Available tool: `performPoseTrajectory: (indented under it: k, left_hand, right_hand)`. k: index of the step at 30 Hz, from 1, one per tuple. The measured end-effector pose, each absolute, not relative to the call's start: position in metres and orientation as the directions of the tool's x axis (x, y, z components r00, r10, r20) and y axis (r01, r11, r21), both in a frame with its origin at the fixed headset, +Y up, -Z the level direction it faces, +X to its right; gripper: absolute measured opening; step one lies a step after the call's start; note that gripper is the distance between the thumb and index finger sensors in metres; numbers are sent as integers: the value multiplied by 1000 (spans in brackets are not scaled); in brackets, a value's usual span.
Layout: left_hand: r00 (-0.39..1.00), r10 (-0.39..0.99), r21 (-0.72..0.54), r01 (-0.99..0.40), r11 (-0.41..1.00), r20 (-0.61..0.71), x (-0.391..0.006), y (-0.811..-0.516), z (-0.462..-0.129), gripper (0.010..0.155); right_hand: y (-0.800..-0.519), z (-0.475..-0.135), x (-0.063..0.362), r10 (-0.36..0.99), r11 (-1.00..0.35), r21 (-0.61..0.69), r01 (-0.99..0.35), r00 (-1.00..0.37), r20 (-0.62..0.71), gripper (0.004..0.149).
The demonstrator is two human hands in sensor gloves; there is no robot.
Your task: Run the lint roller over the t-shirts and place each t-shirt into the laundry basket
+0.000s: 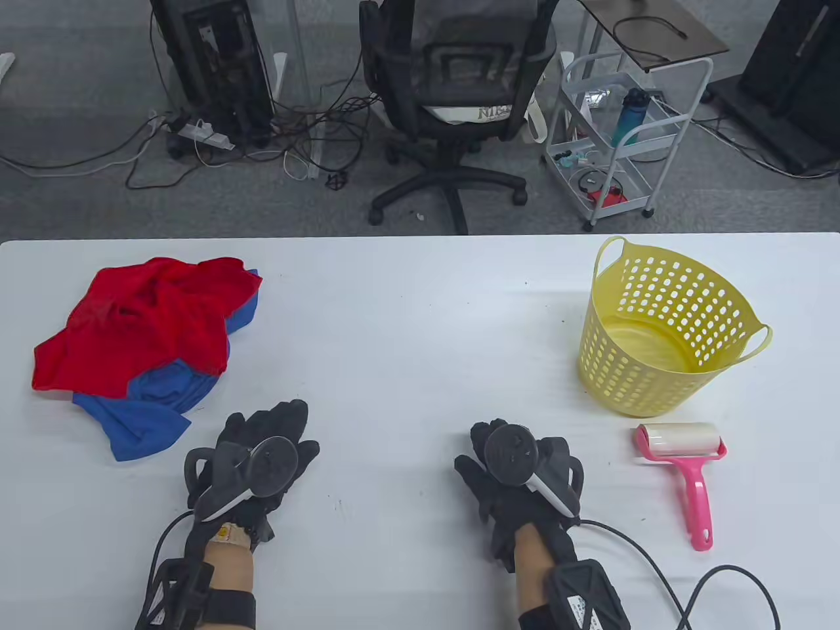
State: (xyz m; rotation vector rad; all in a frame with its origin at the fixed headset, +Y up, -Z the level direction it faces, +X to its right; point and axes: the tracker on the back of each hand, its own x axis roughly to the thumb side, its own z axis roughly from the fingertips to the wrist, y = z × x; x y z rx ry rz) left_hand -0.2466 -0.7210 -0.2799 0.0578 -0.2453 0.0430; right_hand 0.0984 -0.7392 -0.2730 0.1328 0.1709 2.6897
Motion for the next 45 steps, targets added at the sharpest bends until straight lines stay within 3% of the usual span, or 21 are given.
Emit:
performPoseTrajectory:
  k: [22, 28, 32, 38, 42, 45]
  left_hand:
    - [972, 29, 53, -42, 998, 231, -252, -723, -286, 68]
    - [997, -55, 62, 51, 997, 55, -297, -719, -307, 69]
    - [973, -169, 14, 174, 985, -157, -351, -716, -322, 73]
    - [890, -130, -70, 110, 991, -437, -414, -716, -343, 90]
    - [904, -43, -46, 26, 999, -425, -410, -720, -364, 100]
    - [925, -194, -108, 167, 980, -328, -382, -729, -386, 103]
  right_hand:
    - [-745, -275, 95, 452, -878, 208, -431, -890, 63, 69]
    - [-743, -276, 95, 464, -872, 207, -443, -883, 66, 69]
    - [-741, -278, 93, 477, -868, 208, -452, -875, 87, 69]
    - [-742, -282, 88, 461, -877, 204, -436, -882, 97, 69]
    - [-743, -284, 85, 457, -879, 199, -433, -884, 96, 69]
    - [-743, -285, 84, 453, -882, 193, -430, -886, 95, 70]
